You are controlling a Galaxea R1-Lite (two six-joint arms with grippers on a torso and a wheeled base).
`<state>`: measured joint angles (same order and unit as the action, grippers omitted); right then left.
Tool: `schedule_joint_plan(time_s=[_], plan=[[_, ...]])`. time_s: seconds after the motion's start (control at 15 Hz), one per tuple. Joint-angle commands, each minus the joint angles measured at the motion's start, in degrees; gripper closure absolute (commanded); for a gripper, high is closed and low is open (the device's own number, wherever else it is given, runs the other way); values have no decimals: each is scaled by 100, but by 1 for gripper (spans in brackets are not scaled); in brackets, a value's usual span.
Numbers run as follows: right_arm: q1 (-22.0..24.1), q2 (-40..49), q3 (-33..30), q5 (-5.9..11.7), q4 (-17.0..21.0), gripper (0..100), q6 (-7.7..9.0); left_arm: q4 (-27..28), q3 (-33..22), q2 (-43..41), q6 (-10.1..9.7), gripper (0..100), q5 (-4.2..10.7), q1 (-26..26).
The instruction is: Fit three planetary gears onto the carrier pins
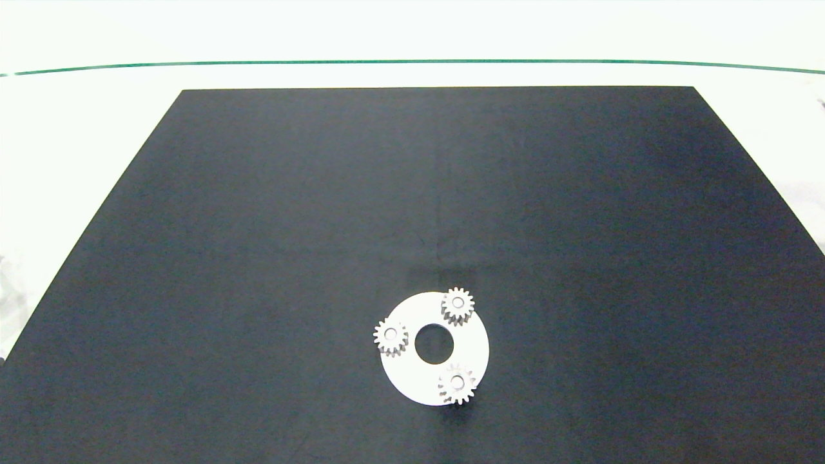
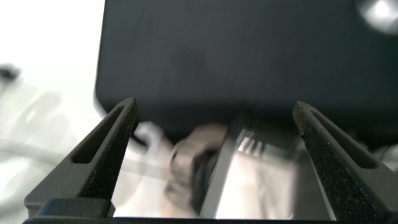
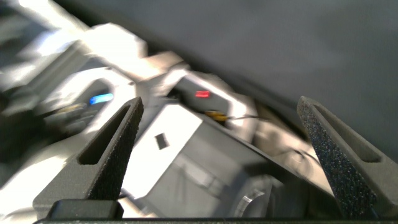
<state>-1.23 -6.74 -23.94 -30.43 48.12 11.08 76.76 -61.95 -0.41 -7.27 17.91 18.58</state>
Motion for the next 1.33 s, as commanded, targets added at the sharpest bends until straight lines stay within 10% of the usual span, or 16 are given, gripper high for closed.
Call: schedule_joint_plan(time_s=[0.07,0.27,1.33], plan=[[123,665,56,1083,31,0,-519,-338,298,41,-249,0,-33,5],[123,665,-445,1654,5,0,-871,-469,518,41,-478,0,-59,5],[-369,-776,-1693,1672,523,0,-1512,-724,491,1263,-223,0,-86,-285]])
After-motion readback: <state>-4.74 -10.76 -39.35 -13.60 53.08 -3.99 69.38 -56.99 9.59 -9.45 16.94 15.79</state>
